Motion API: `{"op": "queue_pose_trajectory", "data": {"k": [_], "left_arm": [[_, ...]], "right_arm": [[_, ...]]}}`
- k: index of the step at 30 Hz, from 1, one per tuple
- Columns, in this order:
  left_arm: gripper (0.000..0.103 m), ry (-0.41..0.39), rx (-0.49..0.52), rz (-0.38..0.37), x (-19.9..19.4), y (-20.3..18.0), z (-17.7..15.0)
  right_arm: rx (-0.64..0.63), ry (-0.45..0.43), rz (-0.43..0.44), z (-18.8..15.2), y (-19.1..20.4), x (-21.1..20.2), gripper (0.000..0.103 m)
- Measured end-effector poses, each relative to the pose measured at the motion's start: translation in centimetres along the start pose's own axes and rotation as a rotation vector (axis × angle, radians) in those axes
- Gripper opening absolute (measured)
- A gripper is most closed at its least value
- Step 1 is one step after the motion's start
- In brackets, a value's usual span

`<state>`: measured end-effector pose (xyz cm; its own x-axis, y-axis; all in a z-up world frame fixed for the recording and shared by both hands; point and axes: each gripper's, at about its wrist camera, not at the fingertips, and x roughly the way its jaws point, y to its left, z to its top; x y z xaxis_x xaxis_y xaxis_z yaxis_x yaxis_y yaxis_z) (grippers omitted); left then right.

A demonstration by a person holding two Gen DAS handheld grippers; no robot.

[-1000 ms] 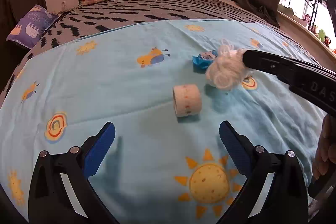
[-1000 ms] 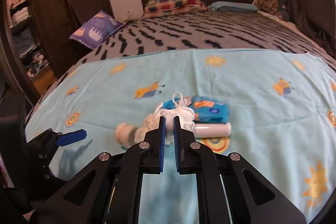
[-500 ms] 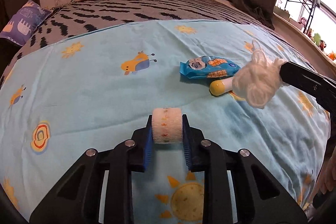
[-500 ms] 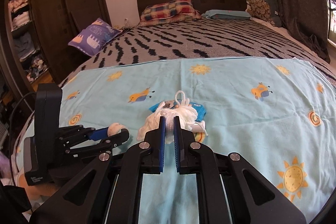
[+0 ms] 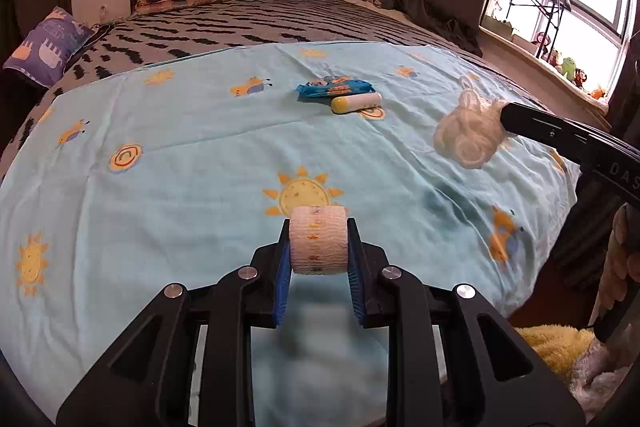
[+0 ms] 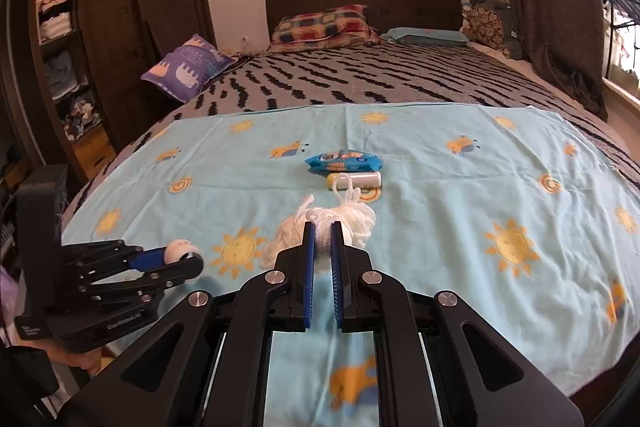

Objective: Collect trash
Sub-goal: 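Lower both tools to the bin and open them to drop the puff and roll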

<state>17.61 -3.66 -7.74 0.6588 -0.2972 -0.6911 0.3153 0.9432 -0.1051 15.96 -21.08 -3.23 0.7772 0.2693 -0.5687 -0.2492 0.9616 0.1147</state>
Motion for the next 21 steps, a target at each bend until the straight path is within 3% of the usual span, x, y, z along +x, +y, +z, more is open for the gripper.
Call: {"op": "queue_pose_trajectory", "data": {"k": [10, 21], "left_arm": [[0.023, -0.006, 0.044, -0.035, -5.9, -4.0, -6.3], [0.023, 0.095, 0.022, -0.039, -5.2, -5.2, -15.0]], "right_arm": [[0.001, 0.015, -0.013, -5.2, 1.5, -5.7, 0.009], [0.068, 0.158, 0.035, -13.9, 2.3, -6.3, 0.009]]}}
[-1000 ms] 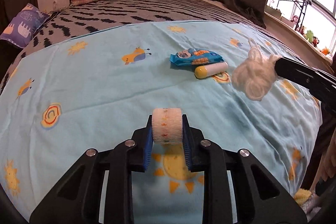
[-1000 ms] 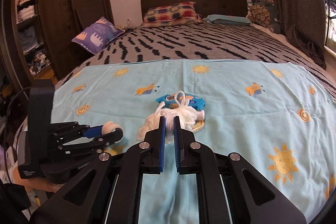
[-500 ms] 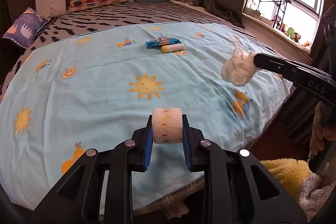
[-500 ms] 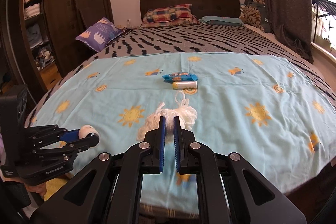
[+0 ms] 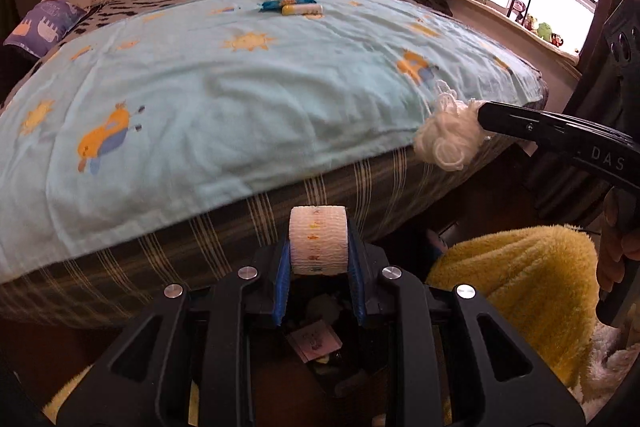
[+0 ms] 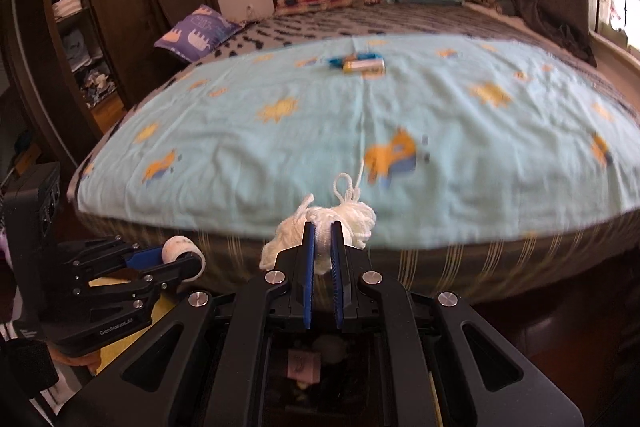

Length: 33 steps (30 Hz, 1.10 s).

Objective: Collect trash
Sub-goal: 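Lower both tools to the bin and open them to drop the puff and roll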

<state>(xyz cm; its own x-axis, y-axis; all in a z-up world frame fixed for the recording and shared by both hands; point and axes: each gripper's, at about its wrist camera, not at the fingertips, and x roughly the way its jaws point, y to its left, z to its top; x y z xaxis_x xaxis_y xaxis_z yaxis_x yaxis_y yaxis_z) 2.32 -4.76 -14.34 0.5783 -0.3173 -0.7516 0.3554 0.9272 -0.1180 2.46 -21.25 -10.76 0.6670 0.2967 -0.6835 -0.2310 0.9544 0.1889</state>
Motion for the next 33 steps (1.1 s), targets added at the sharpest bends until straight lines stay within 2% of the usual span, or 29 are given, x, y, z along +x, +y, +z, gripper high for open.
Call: {"op": "queue_pose_trajectory", "data": {"k": [8, 14, 19, 26, 28, 29, 30, 33], "left_arm": [[0.023, 0.144, -0.054, -0.016, 4.2, 0.3, -5.9], [0.023, 0.232, -0.071, -0.047, 6.6, 0.2, -8.0], [0.023, 0.292, -0.067, -0.072, 8.5, 0.2, -8.6], [0.023, 0.342, -0.064, -0.094, 10.2, 0.3, -9.4], [0.031, 0.348, -0.064, -0.091, 10.4, 0.4, -9.4], [0.040, 0.347, -0.065, -0.086, 10.4, 0.5, -9.4], [0.044, 0.344, -0.065, -0.083, 10.5, 0.2, -9.4], [0.046, 0.341, -0.068, -0.076, 10.4, 0.1, -9.4]], "right_arm": [[0.059, 0.143, 0.027, -6.2, 0.3, 2.9, 0.009], [0.098, 0.253, 0.035, -9.7, 0.2, 6.0, 0.009], [0.111, 0.318, 0.039, -11.0, 0.1, 7.8, 0.009], [0.112, 0.346, 0.039, -11.3, 0.1, 8.9, 0.010], [0.120, 0.352, 0.036, -11.3, 0.1, 9.3, 0.012], [0.126, 0.357, 0.040, -11.1, 0.3, 9.6, 0.013], [0.134, 0.360, 0.045, -11.0, 0.1, 9.7, 0.013], [0.145, 0.367, 0.034, -10.6, -0.4, 10.2, 0.016]]}}
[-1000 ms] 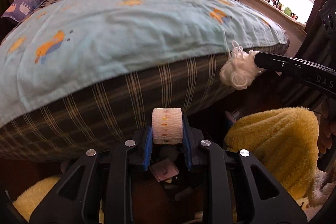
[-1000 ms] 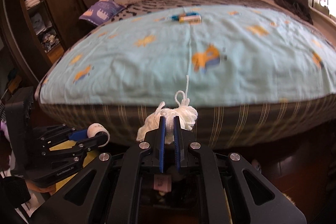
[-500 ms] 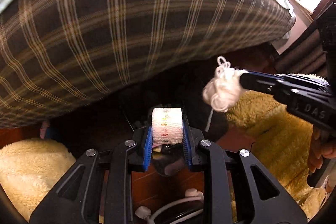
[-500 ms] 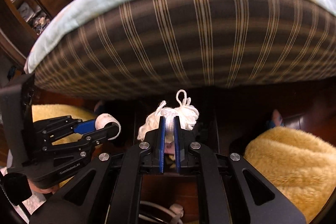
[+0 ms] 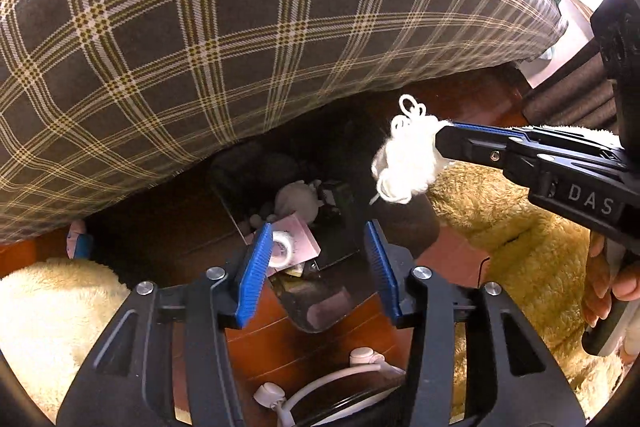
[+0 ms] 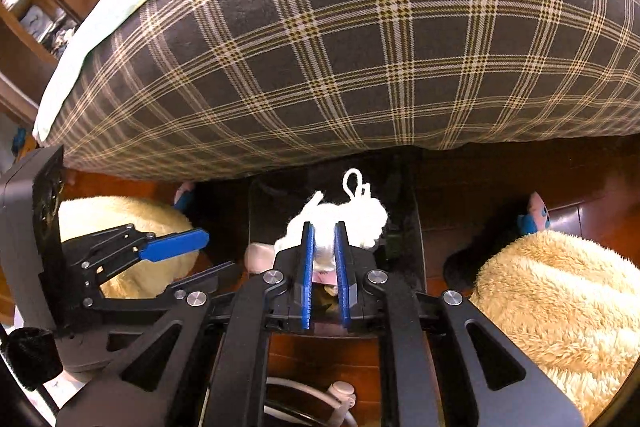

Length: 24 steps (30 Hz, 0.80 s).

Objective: Collect trash
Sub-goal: 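Lower both tools to the bin and open them to drop the puff and roll, then raise both tools back over the bed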

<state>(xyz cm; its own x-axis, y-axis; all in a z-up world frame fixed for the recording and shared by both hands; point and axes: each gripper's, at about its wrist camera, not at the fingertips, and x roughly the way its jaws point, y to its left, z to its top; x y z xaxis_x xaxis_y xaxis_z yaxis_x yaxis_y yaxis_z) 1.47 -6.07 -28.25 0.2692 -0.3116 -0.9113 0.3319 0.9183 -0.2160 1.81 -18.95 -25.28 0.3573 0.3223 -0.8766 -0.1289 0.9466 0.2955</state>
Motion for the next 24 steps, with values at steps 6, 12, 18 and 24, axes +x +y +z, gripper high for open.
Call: {"op": "queue_pose_trajectory", "data": {"k": [6, 12, 18, 24], "left_arm": [[0.057, -0.012, -0.019, 0.018, -1.3, 1.4, 0.8], [0.072, -0.074, -0.004, 0.062, -4.2, 2.1, 1.6], [0.081, -0.199, 0.023, 0.089, -9.4, 2.3, 4.3], [0.088, -0.345, 0.041, 0.105, -15.0, 2.6, 8.6]], "right_arm": [[0.014, -0.030, 0.008, 0.7, -1.0, -0.6, 0.051], [0.014, -0.134, -0.049, 2.5, -1.4, -4.2, 0.072], [-0.007, -0.309, -0.127, 6.2, -2.4, -10.6, 0.081], [0.000, -0.464, -0.170, 10.9, -3.4, -15.5, 0.086]]}}
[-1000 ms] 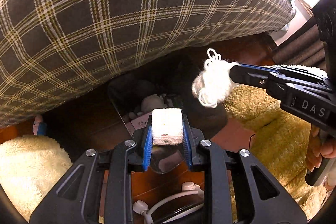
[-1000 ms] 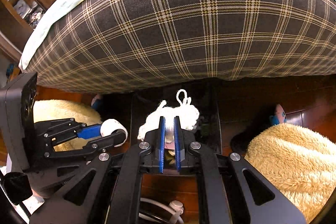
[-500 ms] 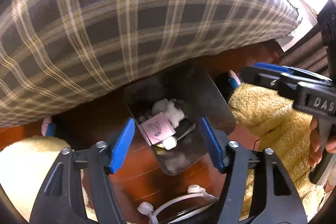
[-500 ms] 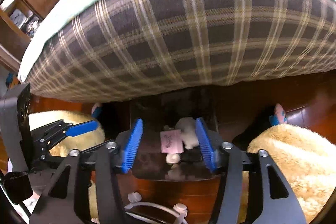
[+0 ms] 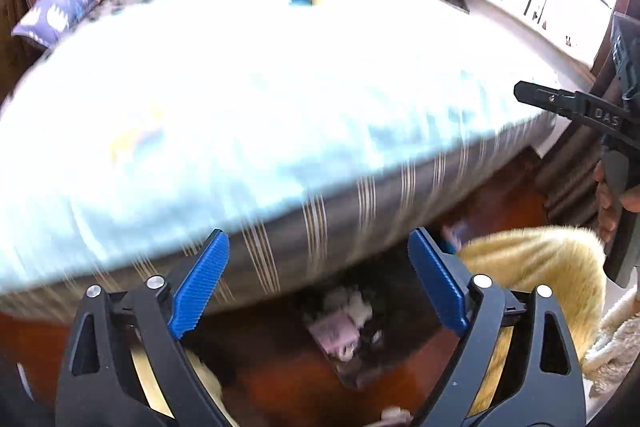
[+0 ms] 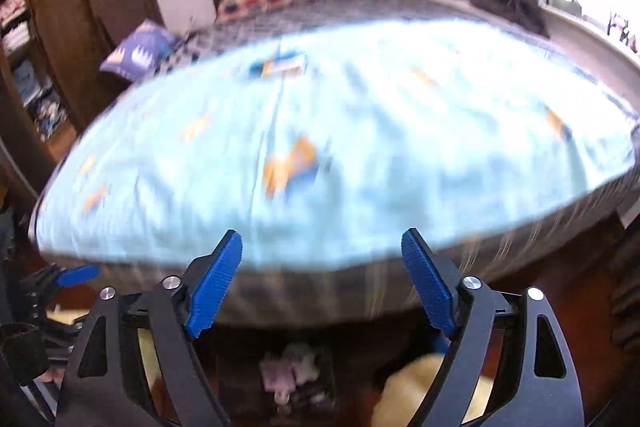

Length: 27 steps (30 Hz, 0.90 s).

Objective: Collect trash
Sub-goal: 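Raise both tools back over the bed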

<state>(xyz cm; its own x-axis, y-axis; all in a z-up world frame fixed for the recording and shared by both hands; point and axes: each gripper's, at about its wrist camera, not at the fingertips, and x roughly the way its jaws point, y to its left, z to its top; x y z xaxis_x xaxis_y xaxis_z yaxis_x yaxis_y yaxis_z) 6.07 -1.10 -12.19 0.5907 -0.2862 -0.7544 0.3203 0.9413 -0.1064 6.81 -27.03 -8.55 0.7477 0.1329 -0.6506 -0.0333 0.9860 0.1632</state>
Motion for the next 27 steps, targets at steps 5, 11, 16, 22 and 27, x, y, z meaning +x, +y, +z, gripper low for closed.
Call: {"op": "queue_pose_trajectory", "data": {"k": [5, 11, 16, 22, 27], "left_arm": [[0.091, -0.065, 0.021, 0.046, -0.4, 0.7, 5.2], [0.095, -0.077, -0.011, 0.073, 2.4, 2.3, 9.7], [0.095, -0.069, -0.024, 0.075, 4.6, 4.2, 12.5], [0.095, -0.080, 0.003, 0.094, 6.5, 5.1, 15.8], [0.095, -0.064, 0.004, 0.100, 8.1, 6.1, 16.7]], "right_arm": [[-0.003, -0.067, 0.006, 4.8, 0.2, 1.0, 0.088], [-0.072, -0.058, 0.022, 9.3, 2.4, 4.4, 0.088], [-0.068, -0.006, 0.056, 12.3, 4.3, 9.5, 0.089], [-0.088, 0.068, 0.045, 14.4, 6.2, 15.5, 0.089], [-0.130, 0.121, 0.010, 15.6, 8.0, 20.0, 0.089]]}}
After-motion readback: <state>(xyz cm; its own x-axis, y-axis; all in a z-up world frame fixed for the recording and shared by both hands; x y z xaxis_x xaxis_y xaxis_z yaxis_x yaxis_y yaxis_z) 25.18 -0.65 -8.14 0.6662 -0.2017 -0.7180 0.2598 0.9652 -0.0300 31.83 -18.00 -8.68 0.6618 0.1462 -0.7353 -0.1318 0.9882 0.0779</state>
